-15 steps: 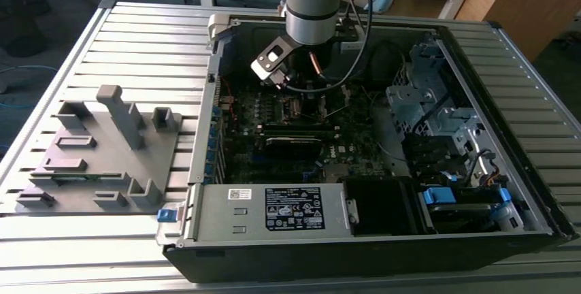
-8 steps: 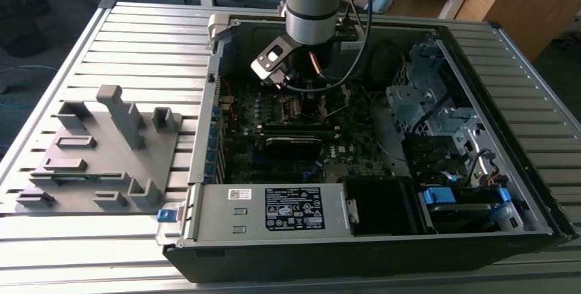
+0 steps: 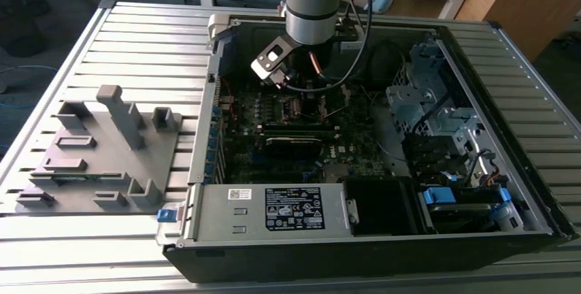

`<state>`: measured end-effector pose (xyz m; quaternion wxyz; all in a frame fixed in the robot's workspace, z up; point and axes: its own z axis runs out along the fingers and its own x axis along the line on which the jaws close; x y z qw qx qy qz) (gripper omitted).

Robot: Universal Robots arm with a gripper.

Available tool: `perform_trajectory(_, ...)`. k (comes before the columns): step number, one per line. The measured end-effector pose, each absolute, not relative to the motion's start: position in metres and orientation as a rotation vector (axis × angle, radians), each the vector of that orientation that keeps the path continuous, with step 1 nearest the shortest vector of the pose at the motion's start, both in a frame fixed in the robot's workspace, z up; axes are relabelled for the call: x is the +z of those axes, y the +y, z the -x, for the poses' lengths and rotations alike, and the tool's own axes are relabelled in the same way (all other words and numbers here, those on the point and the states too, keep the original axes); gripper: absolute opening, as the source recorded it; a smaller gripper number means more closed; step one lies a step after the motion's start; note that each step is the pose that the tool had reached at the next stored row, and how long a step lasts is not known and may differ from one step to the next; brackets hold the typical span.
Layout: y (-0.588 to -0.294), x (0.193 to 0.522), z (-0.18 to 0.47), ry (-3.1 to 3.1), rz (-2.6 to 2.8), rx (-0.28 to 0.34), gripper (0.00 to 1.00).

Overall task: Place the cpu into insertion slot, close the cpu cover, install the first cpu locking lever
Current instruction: 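Place the cpu into insertion slot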

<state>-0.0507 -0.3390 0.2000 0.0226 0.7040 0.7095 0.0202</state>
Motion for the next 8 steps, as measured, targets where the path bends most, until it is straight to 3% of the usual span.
perform_trajectory(8, -0.3390, 0.1976, 0.0507, 2.199, -2.180, 0.063, 0.54)
